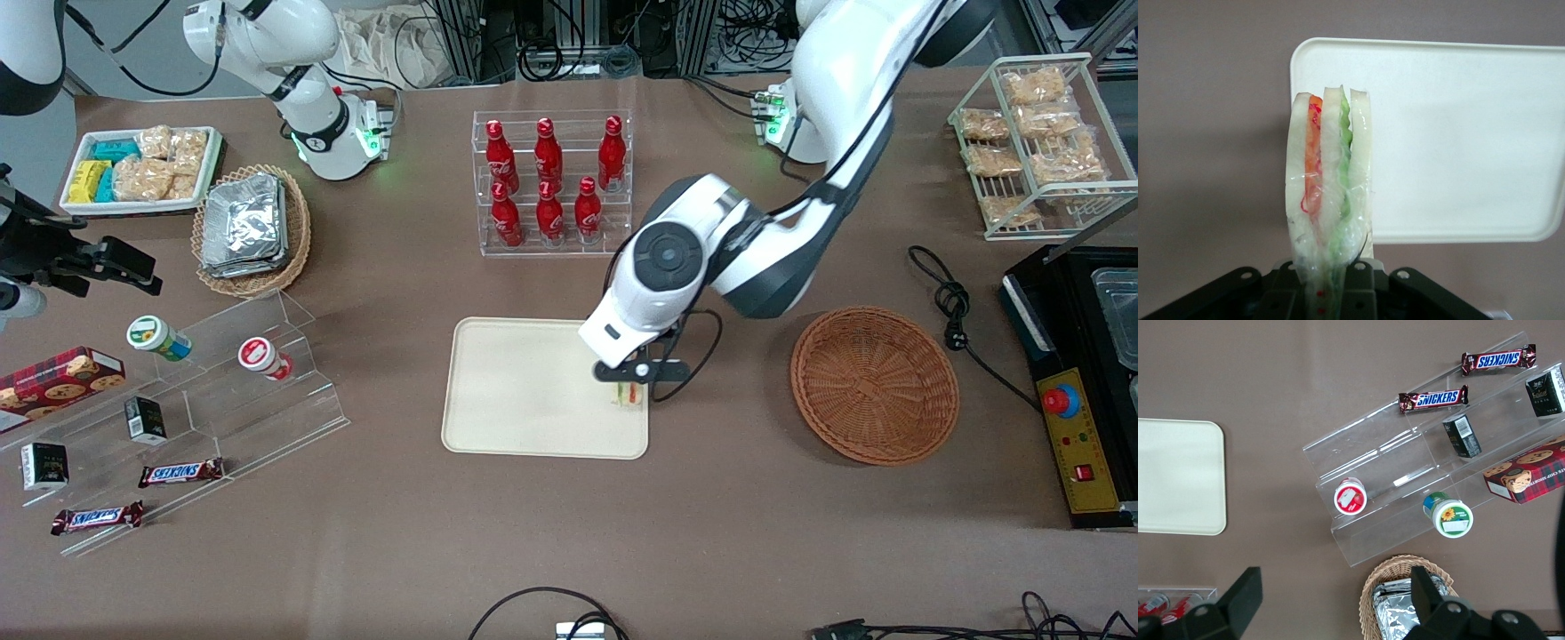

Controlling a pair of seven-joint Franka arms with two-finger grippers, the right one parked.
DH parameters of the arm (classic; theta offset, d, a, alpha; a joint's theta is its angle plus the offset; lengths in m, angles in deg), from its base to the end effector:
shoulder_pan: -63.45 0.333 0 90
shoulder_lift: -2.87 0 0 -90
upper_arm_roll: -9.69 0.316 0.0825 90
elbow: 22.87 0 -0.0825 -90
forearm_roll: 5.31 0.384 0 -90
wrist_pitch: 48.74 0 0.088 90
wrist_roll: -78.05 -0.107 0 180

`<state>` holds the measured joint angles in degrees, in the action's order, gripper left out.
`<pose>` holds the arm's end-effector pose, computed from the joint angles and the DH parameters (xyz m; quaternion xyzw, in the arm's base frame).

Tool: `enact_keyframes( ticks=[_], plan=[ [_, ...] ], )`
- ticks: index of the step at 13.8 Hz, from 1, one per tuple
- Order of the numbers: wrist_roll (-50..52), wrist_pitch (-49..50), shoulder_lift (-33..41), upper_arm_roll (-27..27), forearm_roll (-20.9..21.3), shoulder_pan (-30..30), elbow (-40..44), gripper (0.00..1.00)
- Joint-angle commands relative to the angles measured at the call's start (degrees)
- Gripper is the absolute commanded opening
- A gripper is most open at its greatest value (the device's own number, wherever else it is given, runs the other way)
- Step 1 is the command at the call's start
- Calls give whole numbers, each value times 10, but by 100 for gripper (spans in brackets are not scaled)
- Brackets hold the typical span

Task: Place sandwich from basket to tray
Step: 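Carry the held sandwich with the left gripper over the cream tray, then lower the sandwich onto the tray and open the left gripper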

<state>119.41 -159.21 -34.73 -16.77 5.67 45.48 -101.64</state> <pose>0.5649 -0.4396 0.3551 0.9984 -0.0225 -0.0467 0.0241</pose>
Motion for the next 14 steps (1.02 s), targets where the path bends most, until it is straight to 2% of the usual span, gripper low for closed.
enact_keyframes(
  ticks=[1,5,9,10,11,12,13,14],
  plan=[
    [-11,-39,-48,1,31,-4,18,7],
    [-58,-109,-90,3,37,0,9,9],
    [-58,-111,-100,3,41,-2,-12,14],
    [-60,-110,-100,3,41,-1,-13,22],
    [-58,-107,-98,3,40,0,-13,44],
    [-59,-104,-94,3,39,3,-13,92],
    [-58,-99,-87,3,38,3,-12,100],
    [-58,-89,-75,2,33,4,-12,100]
  ],
)
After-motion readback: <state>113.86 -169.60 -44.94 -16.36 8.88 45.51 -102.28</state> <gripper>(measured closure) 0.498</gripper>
